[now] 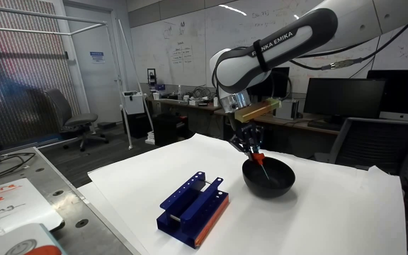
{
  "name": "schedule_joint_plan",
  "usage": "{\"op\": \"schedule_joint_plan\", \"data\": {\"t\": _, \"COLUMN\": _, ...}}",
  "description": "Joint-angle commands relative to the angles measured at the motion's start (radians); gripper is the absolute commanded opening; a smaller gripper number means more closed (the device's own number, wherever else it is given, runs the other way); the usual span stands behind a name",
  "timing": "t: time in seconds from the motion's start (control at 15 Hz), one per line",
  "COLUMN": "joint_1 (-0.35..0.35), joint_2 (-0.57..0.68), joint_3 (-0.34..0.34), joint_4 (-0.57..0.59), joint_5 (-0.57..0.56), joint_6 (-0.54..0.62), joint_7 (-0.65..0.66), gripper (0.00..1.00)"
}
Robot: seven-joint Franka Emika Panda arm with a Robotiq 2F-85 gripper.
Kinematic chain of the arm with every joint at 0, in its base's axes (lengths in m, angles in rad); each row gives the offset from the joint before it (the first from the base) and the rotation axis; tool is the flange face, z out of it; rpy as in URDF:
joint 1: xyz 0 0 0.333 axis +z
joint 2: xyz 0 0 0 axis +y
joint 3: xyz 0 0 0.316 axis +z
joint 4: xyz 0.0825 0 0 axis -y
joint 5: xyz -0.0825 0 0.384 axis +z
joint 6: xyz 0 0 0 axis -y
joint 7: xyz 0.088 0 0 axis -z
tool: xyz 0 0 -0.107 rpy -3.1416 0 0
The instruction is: Put the metal object with the orange handle in the black bowl
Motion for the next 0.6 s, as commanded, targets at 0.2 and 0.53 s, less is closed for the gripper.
{"op": "schedule_joint_plan", "data": {"t": 0.2, "joint_1": -0.030, "joint_2": 0.073, "joint_3": 0.013, "joint_4": 0.115, "joint_5": 0.096, "joint_6": -0.095, "joint_7": -0.047, "gripper": 0.78}}
{"op": "schedule_joint_plan", "data": {"t": 0.53, "joint_1": -0.050, "joint_2": 0.095, "joint_3": 0.020, "joint_4": 0.150, "joint_5": 0.142, "joint_6": -0.138, "joint_7": -0.084, "gripper": 1.00}}
